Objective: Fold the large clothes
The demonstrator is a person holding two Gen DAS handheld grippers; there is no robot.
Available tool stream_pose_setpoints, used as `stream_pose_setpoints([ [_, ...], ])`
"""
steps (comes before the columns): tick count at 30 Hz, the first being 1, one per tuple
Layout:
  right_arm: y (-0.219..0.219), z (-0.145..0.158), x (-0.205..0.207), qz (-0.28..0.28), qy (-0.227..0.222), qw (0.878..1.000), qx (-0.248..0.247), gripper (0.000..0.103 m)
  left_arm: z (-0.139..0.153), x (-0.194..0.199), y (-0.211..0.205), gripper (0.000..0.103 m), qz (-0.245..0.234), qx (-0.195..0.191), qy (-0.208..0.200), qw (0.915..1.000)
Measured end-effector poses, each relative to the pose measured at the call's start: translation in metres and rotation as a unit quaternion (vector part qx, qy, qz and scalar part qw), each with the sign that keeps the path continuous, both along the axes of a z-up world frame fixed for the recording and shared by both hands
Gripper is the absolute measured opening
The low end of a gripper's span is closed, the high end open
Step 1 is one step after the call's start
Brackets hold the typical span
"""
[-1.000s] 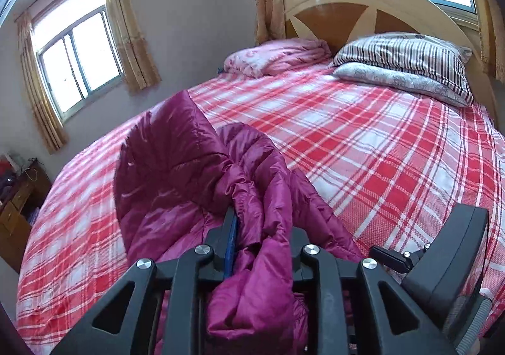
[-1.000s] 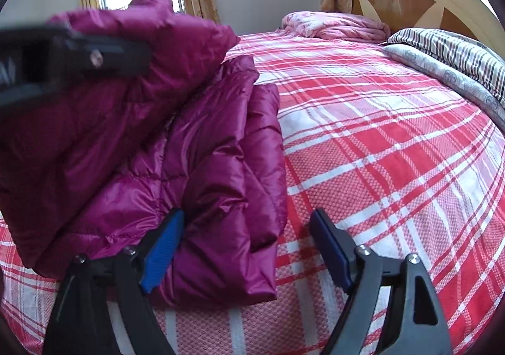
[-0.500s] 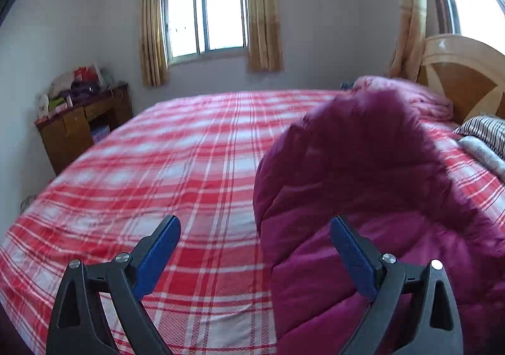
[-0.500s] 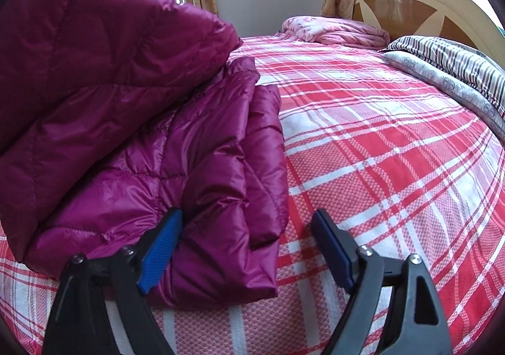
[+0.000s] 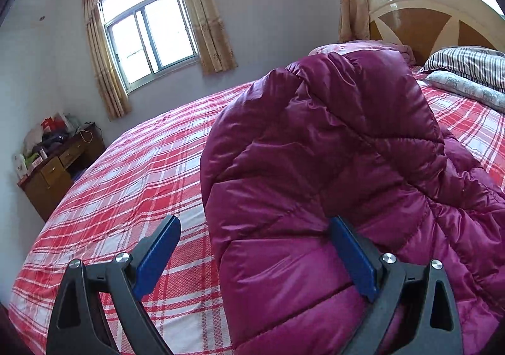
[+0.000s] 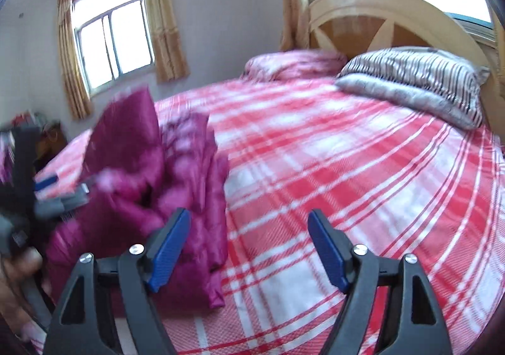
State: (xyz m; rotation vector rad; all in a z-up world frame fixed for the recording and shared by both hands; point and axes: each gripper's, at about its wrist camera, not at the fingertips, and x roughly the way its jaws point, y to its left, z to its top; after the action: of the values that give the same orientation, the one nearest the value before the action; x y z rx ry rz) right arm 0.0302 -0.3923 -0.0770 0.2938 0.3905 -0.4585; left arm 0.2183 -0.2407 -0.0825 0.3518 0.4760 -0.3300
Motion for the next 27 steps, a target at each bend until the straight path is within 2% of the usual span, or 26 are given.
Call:
stream_pose_setpoints([
  [3,0.006,0.027,0.002,0.030,-0.034,0.999,-0.002,0.080,-0.002,-0.001,-0.005,0.096,-0.010,0.004,0.000,0.9999],
  [6,0.015,0.026,0.034,0.097,-0.001,0.995,0.016,0.078,-0.003,-0.003,-0.010,0.096,-0.021,0.014,-0.007,0.9997],
  [8,0.019,0.009,0.060,0.130,0.051,0.990,0.028,0.056,-0.001,-0.004,-0.013,0.096,-0.028,0.018,-0.009,0.9994],
  [9,0.020,-0.002,0.069,0.139,0.078,0.987,0.034,0.033,0.000,-0.004,-0.013,0.096,-0.029,0.018,-0.007,0.9994],
  [10,0.021,-0.013,0.074,0.145,0.095,0.984,0.041,0.019,0.002,-0.002,-0.010,0.096,-0.032,0.016,-0.002,0.9994],
  [13,0.021,-0.042,0.066,0.138,0.121,0.982,0.041,0.016,0.007,0.004,0.001,0.096,-0.039,-0.010,0.025,0.9989],
  [15,0.016,-0.057,0.062,0.131,0.131,0.982,0.043,0.015,0.008,0.012,0.009,0.096,-0.033,-0.029,0.044,0.9981],
  [18,0.015,-0.060,0.060,0.128,0.142,0.981,0.028,0.013,0.004,0.025,0.014,0.096,-0.027,-0.049,0.073,0.9957],
  [23,0.016,-0.041,0.060,0.121,0.160,0.979,0.032,0.014,0.003,0.036,0.017,0.096,-0.027,-0.073,0.116,0.9903],
  [24,0.018,-0.029,0.059,0.112,0.157,0.981,0.023,0.020,0.006,0.038,0.015,0.096,-0.026,-0.072,0.115,0.9904],
  [26,0.025,-0.002,0.056,0.104,0.128,0.986,-0.008,0.040,0.011,0.041,0.016,0.096,-0.027,-0.073,0.112,0.9907],
  [27,0.029,0.014,0.056,0.105,0.107,0.988,-0.020,0.056,0.014,0.044,0.017,0.096,-0.024,-0.076,0.108,0.9910],
])
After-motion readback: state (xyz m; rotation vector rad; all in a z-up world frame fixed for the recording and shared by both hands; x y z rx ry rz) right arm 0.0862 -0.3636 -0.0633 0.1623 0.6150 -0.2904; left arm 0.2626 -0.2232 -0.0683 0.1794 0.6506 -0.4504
